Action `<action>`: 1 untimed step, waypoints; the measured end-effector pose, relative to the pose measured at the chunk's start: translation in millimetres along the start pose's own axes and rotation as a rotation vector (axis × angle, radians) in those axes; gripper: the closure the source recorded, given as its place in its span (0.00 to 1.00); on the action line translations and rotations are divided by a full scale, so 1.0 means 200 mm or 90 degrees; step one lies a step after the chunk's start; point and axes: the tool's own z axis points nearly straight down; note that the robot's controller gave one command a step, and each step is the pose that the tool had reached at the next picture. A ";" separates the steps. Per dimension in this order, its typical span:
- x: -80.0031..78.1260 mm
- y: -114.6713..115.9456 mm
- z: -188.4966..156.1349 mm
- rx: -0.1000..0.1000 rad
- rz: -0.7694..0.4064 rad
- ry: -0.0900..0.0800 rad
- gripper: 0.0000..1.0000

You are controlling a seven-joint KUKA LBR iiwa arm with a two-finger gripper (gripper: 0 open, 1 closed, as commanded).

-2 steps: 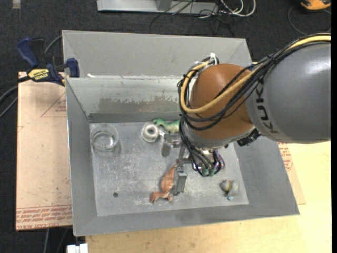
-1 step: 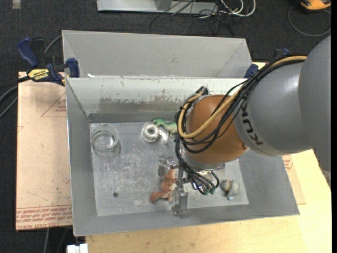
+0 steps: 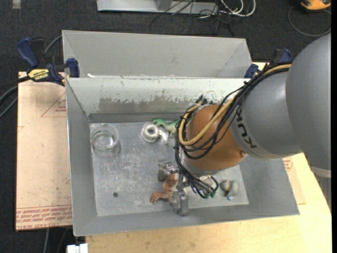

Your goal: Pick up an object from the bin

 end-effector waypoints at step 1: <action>0.00 0.00 0.00 0.000 0.001 0.000 0.00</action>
Offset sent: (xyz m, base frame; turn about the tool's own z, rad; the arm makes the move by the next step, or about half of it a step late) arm 0.0263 -0.0127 0.0397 0.1734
